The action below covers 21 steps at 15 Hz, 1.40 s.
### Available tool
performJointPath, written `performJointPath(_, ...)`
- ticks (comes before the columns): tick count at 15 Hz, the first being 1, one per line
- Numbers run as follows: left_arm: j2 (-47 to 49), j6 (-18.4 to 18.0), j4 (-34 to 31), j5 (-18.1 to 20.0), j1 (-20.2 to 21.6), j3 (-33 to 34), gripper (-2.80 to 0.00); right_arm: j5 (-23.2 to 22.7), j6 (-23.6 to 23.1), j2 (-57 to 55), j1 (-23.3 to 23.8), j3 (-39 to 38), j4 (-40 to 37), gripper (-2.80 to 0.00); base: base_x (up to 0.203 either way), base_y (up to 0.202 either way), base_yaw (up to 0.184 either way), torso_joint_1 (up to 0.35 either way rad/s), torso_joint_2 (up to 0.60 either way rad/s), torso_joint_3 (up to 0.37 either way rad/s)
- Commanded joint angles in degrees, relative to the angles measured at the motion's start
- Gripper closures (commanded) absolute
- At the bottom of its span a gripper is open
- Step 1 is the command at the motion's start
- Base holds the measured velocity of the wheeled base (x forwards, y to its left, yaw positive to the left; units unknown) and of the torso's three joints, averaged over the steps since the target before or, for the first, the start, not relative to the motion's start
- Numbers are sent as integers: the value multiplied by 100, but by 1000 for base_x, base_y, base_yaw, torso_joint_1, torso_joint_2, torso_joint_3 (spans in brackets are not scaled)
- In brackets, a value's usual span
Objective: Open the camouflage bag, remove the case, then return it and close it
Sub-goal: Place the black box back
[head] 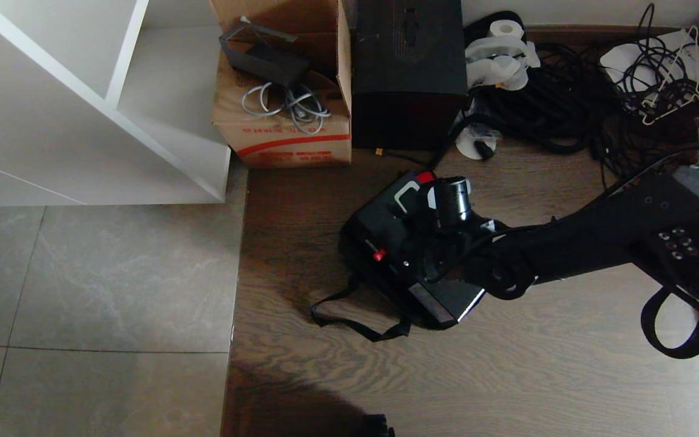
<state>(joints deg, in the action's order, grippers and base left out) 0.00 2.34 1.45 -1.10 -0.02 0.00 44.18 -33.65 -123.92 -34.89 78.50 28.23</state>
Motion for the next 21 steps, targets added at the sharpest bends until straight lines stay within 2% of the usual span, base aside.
performJointPath(1,0,3,4,-5,2,53,0,12,-132,-89,8,17,129,0,0,0,0,0,0,0)
performJointPath(21,0,3,4,-5,1,47,0,-32,-132,-730,0,-1,691,0,0,0,0,0,0,0)
